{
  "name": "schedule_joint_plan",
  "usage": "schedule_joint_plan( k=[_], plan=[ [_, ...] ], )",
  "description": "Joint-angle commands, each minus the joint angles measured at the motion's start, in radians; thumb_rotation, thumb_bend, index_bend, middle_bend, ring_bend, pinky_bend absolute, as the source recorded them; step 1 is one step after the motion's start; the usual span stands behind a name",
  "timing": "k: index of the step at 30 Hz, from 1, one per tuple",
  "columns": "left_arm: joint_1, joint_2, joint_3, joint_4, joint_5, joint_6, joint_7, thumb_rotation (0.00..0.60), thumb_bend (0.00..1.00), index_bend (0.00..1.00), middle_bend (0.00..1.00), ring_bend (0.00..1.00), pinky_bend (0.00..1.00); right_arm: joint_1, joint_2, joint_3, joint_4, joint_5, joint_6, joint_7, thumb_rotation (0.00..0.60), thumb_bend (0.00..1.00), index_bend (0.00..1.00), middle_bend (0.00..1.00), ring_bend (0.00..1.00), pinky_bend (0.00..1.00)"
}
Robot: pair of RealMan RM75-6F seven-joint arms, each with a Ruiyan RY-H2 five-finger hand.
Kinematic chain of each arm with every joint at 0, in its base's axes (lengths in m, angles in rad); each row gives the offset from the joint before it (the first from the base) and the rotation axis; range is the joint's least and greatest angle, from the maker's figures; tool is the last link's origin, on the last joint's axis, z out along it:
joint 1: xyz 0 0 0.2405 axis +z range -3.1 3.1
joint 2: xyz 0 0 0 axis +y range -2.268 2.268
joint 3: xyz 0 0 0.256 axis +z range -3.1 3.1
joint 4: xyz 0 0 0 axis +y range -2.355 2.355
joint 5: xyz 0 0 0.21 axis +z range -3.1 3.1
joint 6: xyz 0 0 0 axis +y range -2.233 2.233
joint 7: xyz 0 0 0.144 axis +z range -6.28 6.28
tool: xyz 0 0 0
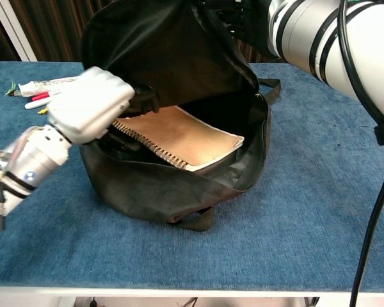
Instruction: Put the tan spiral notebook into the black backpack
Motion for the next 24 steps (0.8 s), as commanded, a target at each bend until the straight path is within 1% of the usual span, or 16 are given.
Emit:
schedule_joint_plan(
  k=[1, 4, 6, 7, 8, 9, 12, 14, 16, 17, 18, 20, 24],
  plan=[
    [0.066, 0.081, 0.010, -0.105, 0.003, 0.085, 0.014, 0.600, 0.00, 0.41, 0.47, 0.48, 0.35, -0.007, 0.003, -0.009, 0.011, -0.006, -0.010, 0.010, 0.600, 0.54, 0.57, 0.46, 0.25, 0.03],
    [0.121, 0.160, 0.024, -0.206, 0.007, 0.137, 0.021, 0.600, 0.00, 0.41, 0.48, 0.48, 0.35, -0.017, 0.023, -0.023, 0.015, -0.024, -0.038, 0.020, 0.600, 0.54, 0.57, 0.46, 0.25, 0.03],
    [0.161, 0.223, 0.036, -0.281, 0.005, 0.163, 0.027, 0.600, 0.00, 0.41, 0.48, 0.48, 0.35, -0.028, 0.048, -0.053, 0.012, -0.055, -0.072, 0.023, 0.600, 0.54, 0.57, 0.46, 0.24, 0.03],
    [0.178, 0.250, 0.040, -0.315, 0.002, 0.170, 0.029, 0.600, 0.00, 0.41, 0.48, 0.48, 0.35, -0.032, 0.063, -0.073, 0.010, -0.078, -0.090, 0.021, 0.600, 0.53, 0.55, 0.46, 0.23, 0.03],
    [0.194, 0.278, 0.045, -0.350, -0.002, 0.175, 0.031, 0.600, 0.00, 0.41, 0.48, 0.48, 0.35, -0.037, 0.079, -0.098, 0.009, -0.108, -0.111, 0.017, 0.600, 0.51, 0.51, 0.44, 0.21, 0.02],
    [0.214, 0.314, 0.049, -0.395, -0.009, 0.180, 0.034, 0.600, 0.00, 0.41, 0.48, 0.48, 0.35, -0.043, 0.103, -0.136, 0.010, -0.157, -0.141, 0.011, 0.600, 0.50, 0.47, 0.41, 0.18, 0.01],
    [0.253, 0.398, 0.055, -0.495, -0.023, 0.184, 0.047, 0.600, 0.00, 0.41, 0.48, 0.48, 0.36, -0.056, 0.164, -0.245, 0.024, -0.303, -0.199, -0.026, 0.600, 0.47, 0.24, 0.26, 0.04, 0.00],
    [0.272, 0.442, 0.056, -0.544, -0.035, 0.179, 0.053, 0.600, 0.00, 0.41, 0.48, 0.48, 0.36, -0.057, 0.210, -0.316, 0.032, -0.392, -0.233, -0.072, 0.600, 0.44, 0.13, 0.18, 0.00, 0.00],
    [0.290, 0.488, 0.052, -0.593, -0.051, 0.171, 0.059, 0.600, 0.00, 0.41, 0.48, 0.48, 0.36, -0.059, 0.273, -0.383, 0.022, -0.459, -0.268, -0.122, 0.600, 0.35, 0.03, 0.09, 0.00, 0.00],
    [0.297, 0.507, 0.049, -0.610, -0.058, 0.167, 0.062, 0.600, 0.00, 0.41, 0.47, 0.48, 0.36, -0.060, 0.299, -0.404, 0.011, -0.477, -0.281, -0.135, 0.600, 0.30, 0.00, 0.05, 0.00, 0.00],
    [0.307, 0.531, 0.045, -0.633, -0.069, 0.163, 0.065, 0.600, 0.00, 0.41, 0.47, 0.48, 0.36, -0.065, 0.335, -0.426, -0.008, -0.495, -0.292, -0.143, 0.600, 0.26, 0.00, 0.02, 0.00, 0.00],
    [0.321, 0.565, 0.036, -0.670, -0.090, 0.153, 0.069, 0.600, 0.00, 0.41, 0.47, 0.47, 0.36, -0.078, 0.388, -0.450, -0.042, -0.520, -0.296, -0.138, 0.600, 0.19, 0.00, 0.00, 0.00, 0.00],
    [0.356, 0.638, 0.012, -0.763, -0.161, 0.118, 0.080, 0.600, 0.00, 0.41, 0.47, 0.47, 0.37, -0.131, 0.515, -0.496, -0.101, -0.632, -0.260, -0.055, 0.600, 0.18, 0.00, 0.00, 0.00, 0.00]
  ],
)
